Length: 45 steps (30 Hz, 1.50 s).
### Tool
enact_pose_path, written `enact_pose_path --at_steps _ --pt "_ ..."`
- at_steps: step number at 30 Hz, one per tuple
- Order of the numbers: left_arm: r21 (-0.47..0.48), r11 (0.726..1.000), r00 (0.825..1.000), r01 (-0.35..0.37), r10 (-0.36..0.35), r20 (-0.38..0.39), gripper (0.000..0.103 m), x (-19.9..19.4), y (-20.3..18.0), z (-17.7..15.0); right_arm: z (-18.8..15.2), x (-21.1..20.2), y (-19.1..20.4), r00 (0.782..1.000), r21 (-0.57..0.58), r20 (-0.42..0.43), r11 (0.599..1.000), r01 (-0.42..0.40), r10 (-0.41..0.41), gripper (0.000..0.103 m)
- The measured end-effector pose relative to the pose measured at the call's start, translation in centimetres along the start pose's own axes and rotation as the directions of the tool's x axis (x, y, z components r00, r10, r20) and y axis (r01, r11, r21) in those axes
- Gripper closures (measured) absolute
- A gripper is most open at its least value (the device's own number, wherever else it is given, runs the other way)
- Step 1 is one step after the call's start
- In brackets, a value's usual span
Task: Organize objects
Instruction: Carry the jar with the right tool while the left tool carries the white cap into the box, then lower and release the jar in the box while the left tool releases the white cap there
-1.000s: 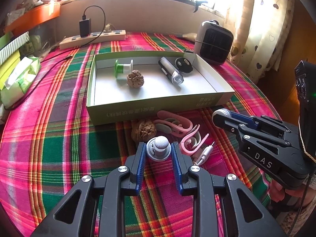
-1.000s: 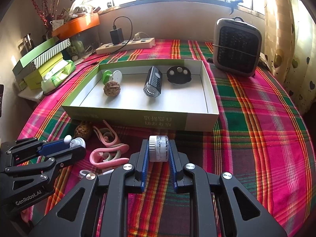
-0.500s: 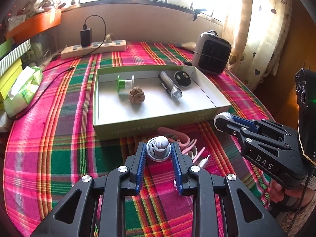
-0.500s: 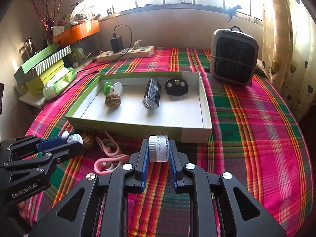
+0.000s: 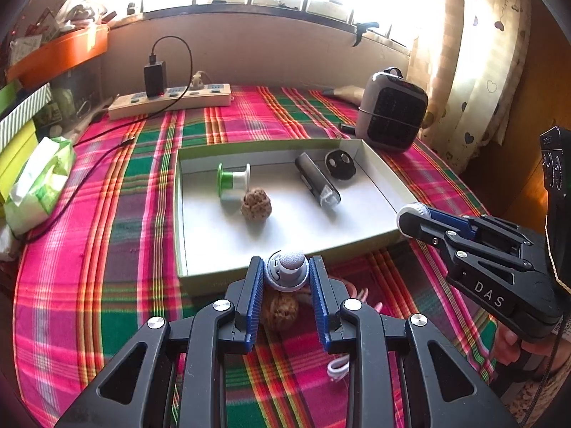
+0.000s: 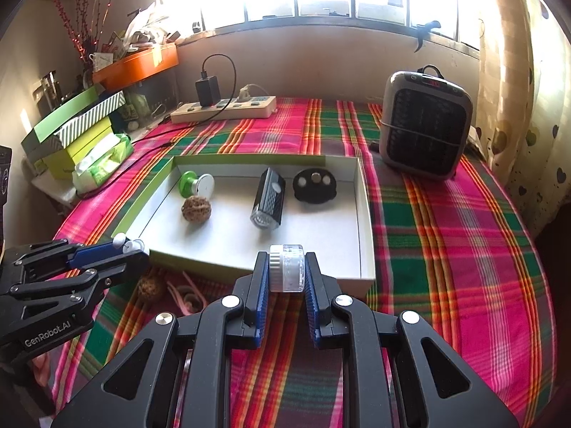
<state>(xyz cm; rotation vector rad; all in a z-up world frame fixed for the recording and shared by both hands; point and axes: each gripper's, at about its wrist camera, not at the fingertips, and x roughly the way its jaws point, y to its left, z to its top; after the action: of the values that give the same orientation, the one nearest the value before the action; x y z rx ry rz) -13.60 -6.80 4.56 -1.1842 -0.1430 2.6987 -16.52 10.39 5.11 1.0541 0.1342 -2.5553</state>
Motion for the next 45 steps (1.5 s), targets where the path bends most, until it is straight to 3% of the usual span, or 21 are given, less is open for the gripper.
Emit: enact_pose_path --at_steps 45 --pt "-0.049 0.996 0.996 -0.075 0.073 -0.052 0.079 6.2 4.4 4.4 4.8 8.2 -2.3 0.995 -0.044 -0.080 0.998 0.053 -0.056 0.083"
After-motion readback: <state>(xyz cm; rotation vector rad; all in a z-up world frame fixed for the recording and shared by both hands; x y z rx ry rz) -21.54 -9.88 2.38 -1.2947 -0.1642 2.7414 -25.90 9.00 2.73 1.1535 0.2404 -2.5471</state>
